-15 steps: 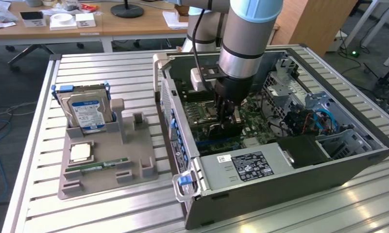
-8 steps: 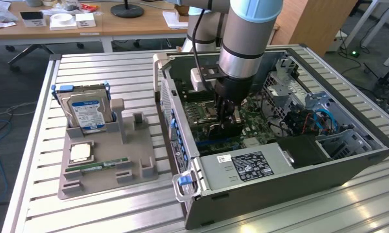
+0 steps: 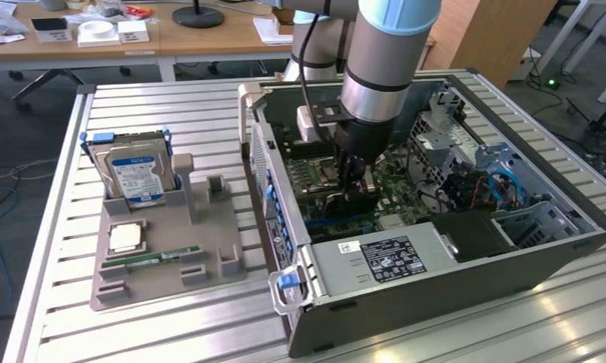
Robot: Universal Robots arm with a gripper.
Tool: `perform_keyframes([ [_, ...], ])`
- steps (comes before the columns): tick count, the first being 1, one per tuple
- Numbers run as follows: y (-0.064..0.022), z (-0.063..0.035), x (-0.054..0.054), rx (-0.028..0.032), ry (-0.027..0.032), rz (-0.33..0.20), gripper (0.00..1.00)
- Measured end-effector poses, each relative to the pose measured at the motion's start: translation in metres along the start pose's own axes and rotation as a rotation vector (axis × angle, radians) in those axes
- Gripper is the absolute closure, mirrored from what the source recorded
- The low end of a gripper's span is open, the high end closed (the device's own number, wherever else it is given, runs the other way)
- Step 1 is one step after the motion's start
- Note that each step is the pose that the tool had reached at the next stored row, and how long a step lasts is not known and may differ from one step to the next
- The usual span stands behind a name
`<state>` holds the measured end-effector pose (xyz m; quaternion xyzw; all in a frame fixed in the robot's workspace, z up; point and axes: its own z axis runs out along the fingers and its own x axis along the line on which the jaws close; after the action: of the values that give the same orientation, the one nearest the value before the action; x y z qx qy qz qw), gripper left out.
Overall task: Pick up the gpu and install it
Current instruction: 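Insert the gpu into the slot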
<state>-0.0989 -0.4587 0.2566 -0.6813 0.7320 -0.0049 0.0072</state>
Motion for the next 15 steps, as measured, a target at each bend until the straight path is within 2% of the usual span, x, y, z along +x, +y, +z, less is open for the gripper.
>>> perform_keyframes([
  [9, 0.0, 0.0, 0.0, 0.0002, -0.0003, 0.009, 0.74],
  [15, -0.0001, -0.0037, 0.0001, 0.0001, -0.0013, 0.013, 0.74],
])
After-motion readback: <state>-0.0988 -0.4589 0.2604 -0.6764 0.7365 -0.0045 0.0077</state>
